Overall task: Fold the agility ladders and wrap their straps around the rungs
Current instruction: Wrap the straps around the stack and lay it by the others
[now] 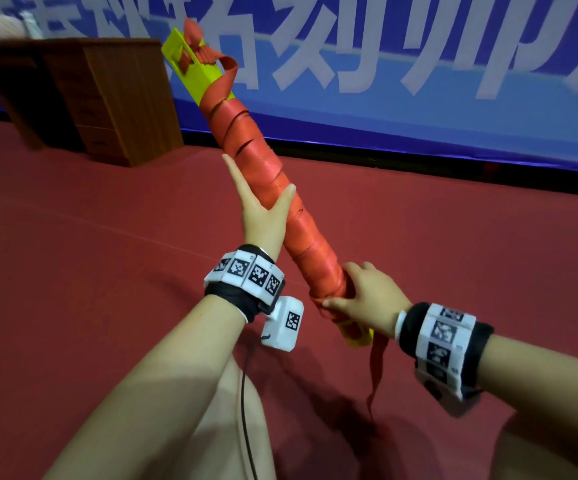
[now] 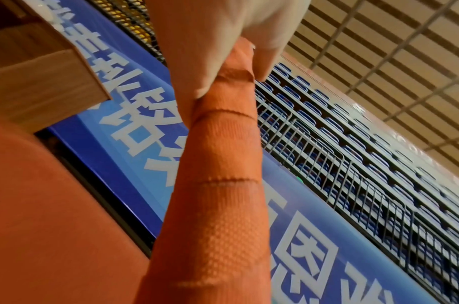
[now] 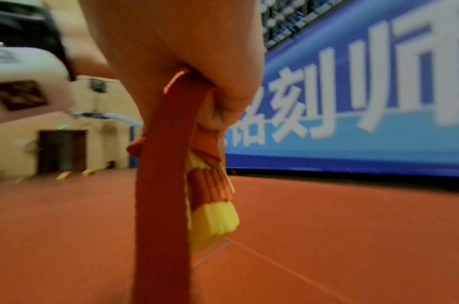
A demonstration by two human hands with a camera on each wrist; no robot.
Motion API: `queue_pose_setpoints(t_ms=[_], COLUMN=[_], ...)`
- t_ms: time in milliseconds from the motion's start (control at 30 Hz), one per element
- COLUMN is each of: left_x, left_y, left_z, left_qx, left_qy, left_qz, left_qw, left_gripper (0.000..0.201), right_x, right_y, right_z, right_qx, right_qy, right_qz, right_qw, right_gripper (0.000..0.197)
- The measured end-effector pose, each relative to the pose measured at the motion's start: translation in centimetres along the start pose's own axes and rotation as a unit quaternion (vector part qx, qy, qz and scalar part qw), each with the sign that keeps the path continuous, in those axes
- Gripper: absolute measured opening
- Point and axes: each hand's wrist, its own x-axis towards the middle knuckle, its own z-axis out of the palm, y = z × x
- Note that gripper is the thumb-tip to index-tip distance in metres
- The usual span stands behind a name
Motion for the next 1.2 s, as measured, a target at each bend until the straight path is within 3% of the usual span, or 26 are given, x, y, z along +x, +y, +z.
queue_pose_setpoints(t_ms=[67,133,233,333,467,567,667,800,867,967,1067,1133,1200], left_x=[0.4,0.9,1.4,1.4,1.7,1.6,1.4,1.1,1.1,1.1,0.5,0.0,0.3], left_y=[0.0,0.2,0.5,0.2,-0.3,-0.8,-1.1,-1.0,-1.1,-0.8,-1.1,-1.0,-0.6], left_z=[0.0,-0.2,-0.5,-0.9,-1.1,-1.1,-0.9,-0.3,-0.1,0.1,0.6,0.9,0.9], left_qx=[-0.083,-0.143,-0.177,-0.196,-0.162,-0.135,-0.095,-0.066,-0.087,-0.151,-0.175,-0.171,-0.181], left_qy=[-0.006,-0.020,-0.036,-0.041,-0.008,0.041,0.087,0.093,0.084,0.080,0.030,-0.015,-0.045], left_qz=[-0.069,-0.103,-0.118,-0.139,-0.122,-0.107,-0.087,-0.073,-0.074,-0.128,-0.132,-0.127,-0.132], left_qw=[0.994,0.984,0.976,0.970,0.979,0.984,0.988,0.991,0.990,0.977,0.975,0.977,0.974], left_gripper=[0.116,0.107,0.080,0.073,0.066,0.076,0.090,0.088,0.087,0.082,0.077,0.076,0.074], right_x=[0.5,1.0,1.0,1.1,1.8,2.0,2.2,2.0,1.7,1.4,1.1,1.3,1.6], right_y=[0.9,1.7,1.9,1.4,0.7,0.5,0.7,0.8,0.4,0.1,0.3,0.5,0.8], right_z=[-0.4,-1.0,-1.5,-1.0,-0.1,0.3,0.4,0.9,1.4,2.4,2.9,2.5,1.9], right_qx=[0.034,0.119,0.214,0.256,0.292,0.266,0.144,0.084,0.109,0.154,0.070,0.020,0.048], right_qy=[0.004,-0.029,-0.094,-0.128,-0.095,-0.045,0.005,0.050,0.056,0.035,-0.012,-0.017,-0.045], right_qz=[-0.012,-0.024,-0.057,-0.058,0.002,0.056,0.039,0.017,0.013,0.020,0.007,-0.004,-0.033], right_qw=[0.999,0.992,0.970,0.956,0.952,0.961,0.989,0.995,0.992,0.987,0.997,1.000,0.997], right_gripper=[0.048,0.041,0.035,0.031,0.031,0.018,0.006,0.020,0.027,0.026,0.062,0.057,0.043])
